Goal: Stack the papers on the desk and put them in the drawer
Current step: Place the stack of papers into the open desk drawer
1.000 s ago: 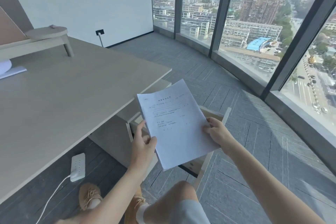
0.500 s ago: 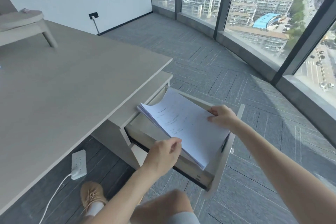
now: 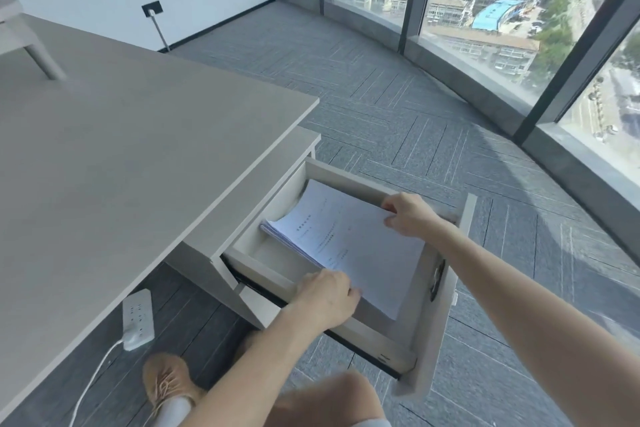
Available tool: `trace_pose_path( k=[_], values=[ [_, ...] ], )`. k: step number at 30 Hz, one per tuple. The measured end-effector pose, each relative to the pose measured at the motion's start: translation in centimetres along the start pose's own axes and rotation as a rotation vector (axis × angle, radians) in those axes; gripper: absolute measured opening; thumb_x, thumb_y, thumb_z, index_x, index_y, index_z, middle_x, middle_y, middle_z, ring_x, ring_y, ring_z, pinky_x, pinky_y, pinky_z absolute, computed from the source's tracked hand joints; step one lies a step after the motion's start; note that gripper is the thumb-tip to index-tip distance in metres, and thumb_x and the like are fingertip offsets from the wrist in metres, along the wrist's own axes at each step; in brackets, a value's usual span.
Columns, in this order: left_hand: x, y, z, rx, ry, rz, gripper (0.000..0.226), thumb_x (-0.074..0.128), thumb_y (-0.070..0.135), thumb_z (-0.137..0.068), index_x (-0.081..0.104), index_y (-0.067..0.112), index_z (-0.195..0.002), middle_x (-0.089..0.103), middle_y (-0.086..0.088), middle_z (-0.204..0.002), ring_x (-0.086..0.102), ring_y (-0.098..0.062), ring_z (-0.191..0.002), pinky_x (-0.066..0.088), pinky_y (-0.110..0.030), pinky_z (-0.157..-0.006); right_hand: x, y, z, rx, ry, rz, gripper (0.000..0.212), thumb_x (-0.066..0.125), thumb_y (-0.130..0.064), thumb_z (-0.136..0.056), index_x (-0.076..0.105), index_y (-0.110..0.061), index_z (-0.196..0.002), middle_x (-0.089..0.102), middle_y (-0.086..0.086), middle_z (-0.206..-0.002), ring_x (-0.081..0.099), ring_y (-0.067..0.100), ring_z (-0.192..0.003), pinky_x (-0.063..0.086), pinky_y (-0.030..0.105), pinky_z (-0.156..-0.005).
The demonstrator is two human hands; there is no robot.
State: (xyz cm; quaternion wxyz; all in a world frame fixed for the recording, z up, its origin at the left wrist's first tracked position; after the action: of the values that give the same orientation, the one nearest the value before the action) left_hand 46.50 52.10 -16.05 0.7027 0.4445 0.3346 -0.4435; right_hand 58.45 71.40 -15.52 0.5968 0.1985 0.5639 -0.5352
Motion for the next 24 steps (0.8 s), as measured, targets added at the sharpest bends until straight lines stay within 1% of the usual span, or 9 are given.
trace_pose_path(
  k=[2, 4, 8, 10, 12, 14, 17, 21, 24],
  values=[
    [0.4, 0.0, -0.4, -0.007, -0.007, -0.055, 0.049, 0.038, 0.042, -0.101, 0.068, 0.004, -0.095, 0.070, -0.019, -0.099, 0.065, -0.036, -0.095, 0.041, -0.036, -0.073, 0.6, 0.1, -0.4, -0.018, -0.024, 0.062, 0.021, 0.060, -0.010, -0.085, 0.066, -0.005, -0.104, 0.063, 0.014, -0.098, 0.058, 0.033, -0.094, 0.043, 0.035, -0.071],
    [0.7, 0.0, -0.8, -0.011, -0.036, -0.078, 0.048, 0.038, 0.045, -0.101, 0.066, 0.005, -0.095, 0.071, -0.020, -0.104, 0.065, -0.036, -0.101, 0.043, -0.037, -0.076, 1.1, 0.1, -0.7, -0.018, -0.021, 0.100, 0.021, 0.057, -0.008, -0.084, 0.064, -0.004, -0.103, 0.064, 0.016, -0.100, 0.059, 0.034, -0.094, 0.045, 0.035, -0.069],
    [0.9, 0.0, -1.4, -0.035, -0.164, -0.091, 0.045, 0.038, 0.054, -0.098, 0.056, 0.014, -0.088, 0.068, -0.015, -0.100, 0.063, -0.035, -0.100, 0.040, -0.038, -0.074, 1.5, 0.2, -0.9, 0.000, -0.016, 0.105, 0.021, 0.051, -0.008, -0.087, 0.063, -0.003, -0.103, 0.066, 0.022, -0.106, 0.063, 0.040, -0.100, 0.052, 0.038, -0.075],
    [1.0, -0.1, -1.7, -0.044, -0.226, -0.116, 0.049, 0.037, 0.056, -0.098, 0.059, 0.012, -0.095, 0.068, -0.015, -0.106, 0.061, -0.035, -0.099, 0.040, -0.038, -0.076, 1.7, 0.3, -0.7, 0.013, -0.026, 0.106, 0.014, 0.049, -0.015, -0.091, 0.058, -0.004, -0.094, 0.065, 0.021, -0.109, 0.062, 0.039, -0.106, 0.052, 0.039, -0.081],
    [0.9, -0.1, -2.0, -0.038, -0.274, -0.159, 0.057, 0.035, 0.056, -0.098, 0.063, 0.008, -0.110, 0.067, -0.016, -0.115, 0.060, -0.035, -0.104, 0.040, -0.038, -0.078, 2.0, 0.1, -0.3, 0.014, -0.058, 0.137, 0.013, 0.050, -0.022, -0.095, 0.052, -0.009, -0.093, 0.063, 0.019, -0.118, 0.058, 0.037, -0.118, 0.050, 0.041, -0.091],
    [0.4, 0.1, -2.0, -0.030, -0.300, -0.224, 0.062, 0.034, 0.057, -0.099, 0.062, 0.007, -0.122, 0.065, -0.016, -0.122, 0.060, -0.035, -0.114, 0.041, -0.039, -0.082, 2.4, -0.3, 0.5, 0.019, -0.099, 0.171, 0.025, 0.052, -0.027, -0.097, 0.054, -0.006, -0.109, 0.058, 0.018, -0.129, 0.053, 0.035, -0.128, 0.046, 0.041, -0.099],
    [-0.1, 0.4, -1.6, -0.027, -0.295, -0.285, 0.064, 0.033, 0.059, -0.098, 0.060, 0.010, -0.129, 0.063, -0.016, -0.129, 0.059, -0.034, -0.119, 0.044, -0.040, -0.090, 2.4, -0.9, 1.5, 0.005, -0.083, 0.219, 0.040, 0.055, -0.031, -0.096, 0.049, -0.006, -0.127, 0.052, 0.020, -0.133, 0.052, 0.038, -0.128, 0.043, 0.042, -0.100],
    [-1.6, 0.2, -0.6, -0.002, -0.185, -0.262, 0.056, 0.036, 0.056, -0.098, 0.063, 0.010, -0.116, 0.067, -0.016, -0.118, 0.062, -0.034, -0.113, 0.044, -0.040, -0.086, 1.5, -1.6, 3.0, -0.055, 0.024, 0.216, 0.061, 0.057, -0.032, -0.095, 0.038, -0.015, -0.150, 0.049, 0.016, -0.140, 0.050, 0.037, -0.131, 0.041, 0.044, -0.106],
    [-4.0, -0.6, 0.2, -0.006, -0.038, -0.219, 0.047, 0.037, 0.051, -0.099, 0.059, 0.011, -0.112, 0.067, -0.015, -0.114, 0.063, -0.034, -0.108, 0.043, -0.038, -0.078, 0.4, -1.7, 4.8, -0.085, 0.117, 0.122, 0.059, 0.056, -0.031, -0.096, 0.040, -0.021, -0.152, 0.049, 0.011, -0.145, 0.049, 0.034, -0.134, 0.037, 0.041, -0.109]
  ],
)
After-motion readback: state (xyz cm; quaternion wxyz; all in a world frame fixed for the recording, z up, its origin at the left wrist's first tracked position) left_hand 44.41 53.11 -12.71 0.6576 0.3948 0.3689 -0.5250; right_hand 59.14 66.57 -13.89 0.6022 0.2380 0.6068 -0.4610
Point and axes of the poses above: each hand's wrist, its own z-axis away from the middle knuckle, its own x-axis out of the palm, y = z × x, the point moved 3 cm from there along -z, towards the middle knuckle
